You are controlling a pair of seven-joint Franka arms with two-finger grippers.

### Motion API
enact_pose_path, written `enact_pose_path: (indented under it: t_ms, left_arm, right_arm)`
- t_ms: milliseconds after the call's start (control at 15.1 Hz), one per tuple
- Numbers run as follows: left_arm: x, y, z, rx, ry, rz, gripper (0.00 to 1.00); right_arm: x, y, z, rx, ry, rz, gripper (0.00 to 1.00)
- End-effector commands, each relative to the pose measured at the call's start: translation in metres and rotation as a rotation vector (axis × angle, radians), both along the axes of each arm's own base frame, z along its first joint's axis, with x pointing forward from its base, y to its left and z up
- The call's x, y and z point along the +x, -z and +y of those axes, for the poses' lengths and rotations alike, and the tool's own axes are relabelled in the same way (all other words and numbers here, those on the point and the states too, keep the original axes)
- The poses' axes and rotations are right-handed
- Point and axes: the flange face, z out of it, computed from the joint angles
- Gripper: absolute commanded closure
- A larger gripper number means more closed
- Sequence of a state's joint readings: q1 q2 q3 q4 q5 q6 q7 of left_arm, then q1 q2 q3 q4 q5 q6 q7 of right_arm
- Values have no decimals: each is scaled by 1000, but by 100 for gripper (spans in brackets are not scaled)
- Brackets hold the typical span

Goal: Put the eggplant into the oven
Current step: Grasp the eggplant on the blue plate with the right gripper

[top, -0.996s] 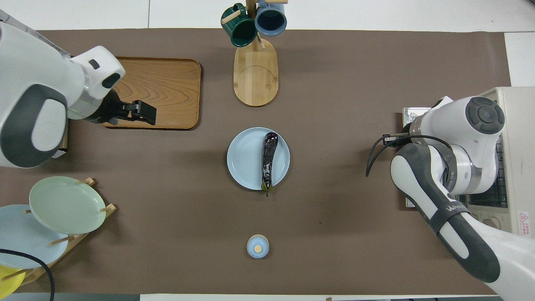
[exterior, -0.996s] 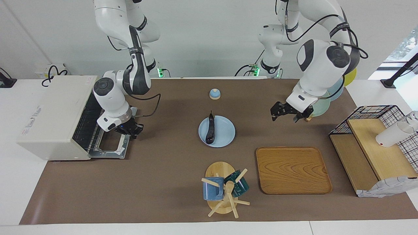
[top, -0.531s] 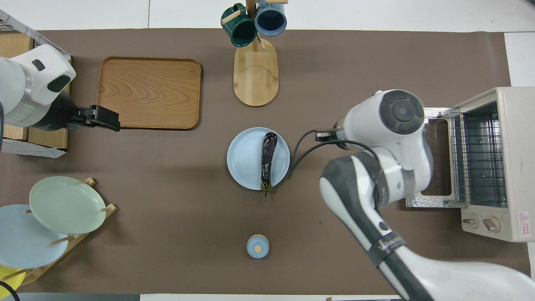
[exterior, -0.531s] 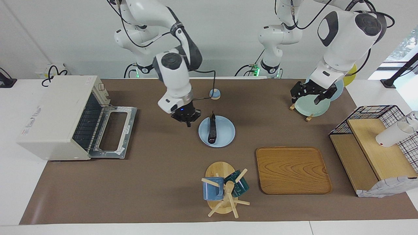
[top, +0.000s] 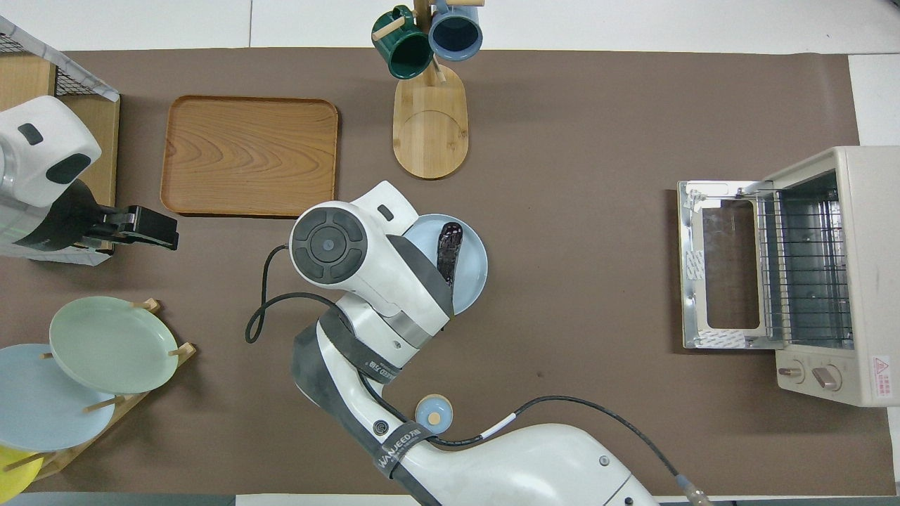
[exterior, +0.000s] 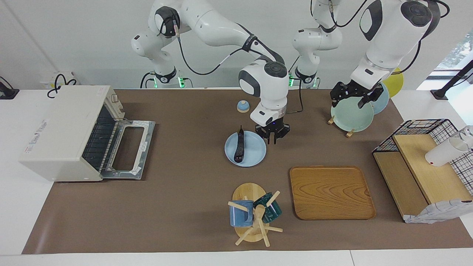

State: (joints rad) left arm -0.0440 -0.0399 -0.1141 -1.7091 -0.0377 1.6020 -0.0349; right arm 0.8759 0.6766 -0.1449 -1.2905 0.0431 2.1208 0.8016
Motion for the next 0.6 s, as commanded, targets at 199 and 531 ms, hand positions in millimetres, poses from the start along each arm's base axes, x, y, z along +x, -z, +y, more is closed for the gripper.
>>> enact_pose_path:
  t_ms: [199, 531]
  left_arm:
    - [-1, -8, 2, 18, -68, -11, 0]
    - [3, -18, 9, 15, -94, -25, 0]
  right_arm:
    - [-8, 28, -1, -97, -140, -35, 68]
    - [-23, 52, -12, -139, -207, -27, 67]
